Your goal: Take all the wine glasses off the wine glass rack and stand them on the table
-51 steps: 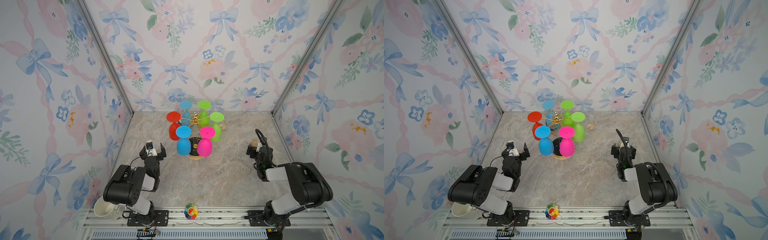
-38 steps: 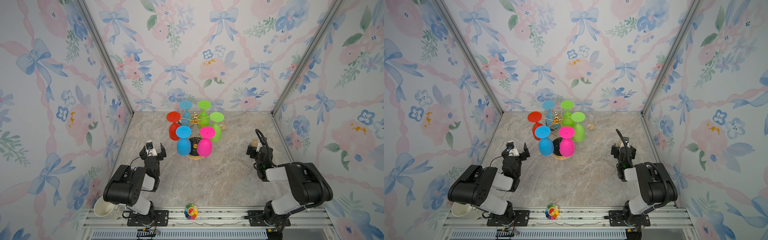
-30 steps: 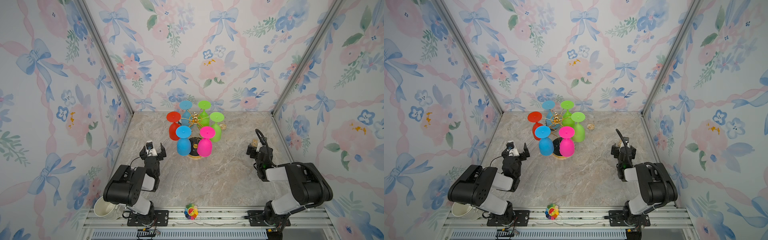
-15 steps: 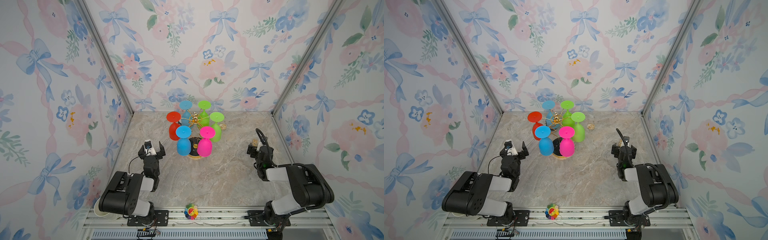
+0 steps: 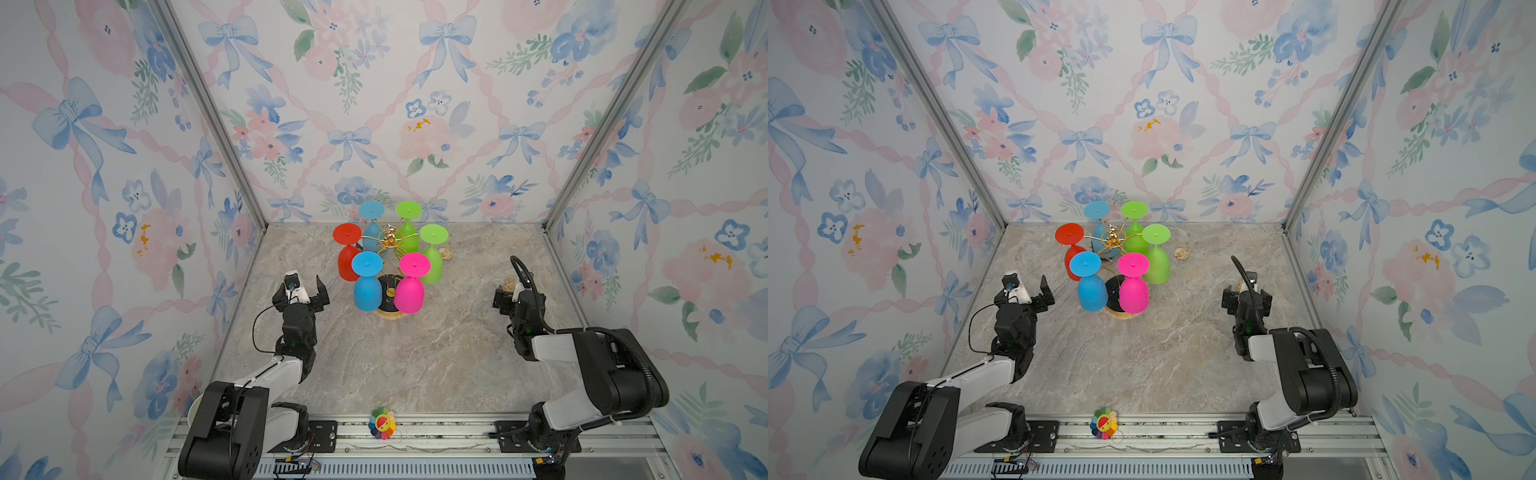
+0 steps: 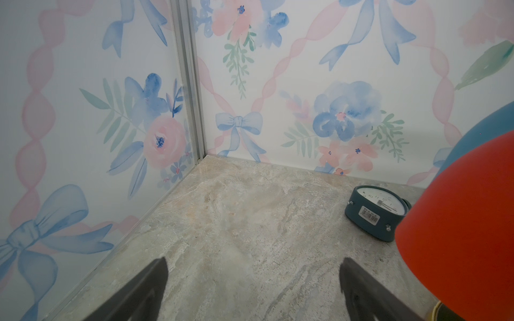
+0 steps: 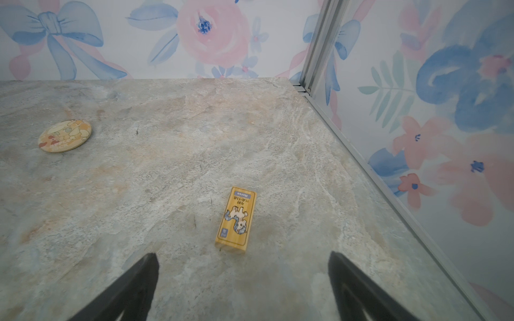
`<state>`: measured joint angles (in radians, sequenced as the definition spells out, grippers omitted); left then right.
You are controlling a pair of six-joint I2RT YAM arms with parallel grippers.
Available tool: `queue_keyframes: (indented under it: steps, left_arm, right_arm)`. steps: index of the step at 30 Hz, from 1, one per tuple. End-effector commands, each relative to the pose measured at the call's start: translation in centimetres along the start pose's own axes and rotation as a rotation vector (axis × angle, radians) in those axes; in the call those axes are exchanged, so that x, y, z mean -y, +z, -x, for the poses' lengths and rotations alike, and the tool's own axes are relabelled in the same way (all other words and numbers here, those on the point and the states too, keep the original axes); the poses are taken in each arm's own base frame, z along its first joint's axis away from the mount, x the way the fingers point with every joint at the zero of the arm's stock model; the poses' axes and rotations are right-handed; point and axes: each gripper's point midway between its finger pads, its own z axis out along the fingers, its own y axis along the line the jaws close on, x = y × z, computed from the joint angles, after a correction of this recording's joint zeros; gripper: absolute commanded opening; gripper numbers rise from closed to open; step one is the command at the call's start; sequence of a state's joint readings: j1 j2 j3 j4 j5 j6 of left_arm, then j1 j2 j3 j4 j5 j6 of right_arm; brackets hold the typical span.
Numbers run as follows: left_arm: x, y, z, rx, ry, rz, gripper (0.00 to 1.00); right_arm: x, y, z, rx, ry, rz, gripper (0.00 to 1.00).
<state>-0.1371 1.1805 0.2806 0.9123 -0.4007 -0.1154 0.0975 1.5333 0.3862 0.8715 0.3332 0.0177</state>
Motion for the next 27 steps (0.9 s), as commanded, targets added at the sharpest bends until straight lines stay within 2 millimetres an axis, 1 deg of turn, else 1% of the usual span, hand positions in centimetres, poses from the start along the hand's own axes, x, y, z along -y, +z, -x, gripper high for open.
queue_keyframes:
  steps: [1, 2, 3, 5, 6, 7, 11, 14, 17, 18, 20, 21, 25, 27]
  left_arm:
    - [0.5, 0.4, 0.5, -0.034, -0.015, -0.009, 0.98]
    - [0.8, 0.5, 0.7, -0.035, -0.018, -0.023, 0.98]
    - [1.0, 0.5, 0.9, -0.036, -0.021, -0.033, 0.98]
    - [0.9, 0.6, 1.3, -0.041, -0.034, -0.021, 0.98]
    - [0.8, 0.6, 1.5, -0.042, -0.035, -0.018, 0.98]
    - [0.8, 0.7, 1.8, -0.045, -0.037, -0.015, 0.98]
    - [0.9, 1.0, 2.9, -0.091, -0.024, -0.001, 0.98]
    - [0.5, 0.9, 4.2, -0.119, -0.047, 0.026, 0.98]
    - [0.6, 0.5, 5.7, -0.158, -0.063, 0.017, 0.98]
    - [0.7, 0.3, 6.2, -0.174, -0.062, 0.012, 0.98]
    - [1.4, 0.0, 7.8, -0.191, -0.059, -0.035, 0.98]
    - [1.9, -0.2, 8.2, -0.204, -0.047, -0.074, 0.98]
    - [3.5, -1.6, 8.7, -0.224, -0.022, -0.203, 0.98]
    - [4.0, -2.5, 8.4, -0.22, -0.026, -0.248, 0.98]
  right_arm:
    - [-0.6, 0.2, 2.1, -0.017, -0.022, 0.019, 0.97]
    - [-1.2, 0.1, 2.9, -0.066, -0.042, 0.057, 0.97]
    - [-1.4, -0.1, 3.7, -0.07, -0.053, 0.073, 0.97]
    - [-1.4, -0.6, 5.0, -0.051, -0.058, 0.076, 0.97]
    - [-1.2, -0.8, 5.8, -0.061, -0.052, 0.068, 0.97]
    - [-1.1, -1.1, 6.2, -0.087, -0.049, 0.068, 0.97]
    - [-1.2, -3.1, 8.7, -0.12, 0.016, 0.065, 0.97]
    - [-1.1, -4.9, 10.0, -0.202, 0.101, 0.086, 0.97]
    - [-2.3, -7.2, 11.5, -0.267, 0.159, 0.186, 1.0]
    - [-2.9, -8.2, 12.2, -0.275, 0.189, 0.237, 0.99]
    - [-4.2, -10.1, 13.5, -0.287, 0.243, 0.351, 0.98]
    - [-4.8, -11.1, 14.2, -0.292, 0.275, 0.403, 0.97]
    - [-7.1, -14.3, 16.3, -0.331, 0.387, 0.586, 0.93]
    - [-8.3, -15.5, 17.3, -0.358, 0.46, 0.671, 0.88]
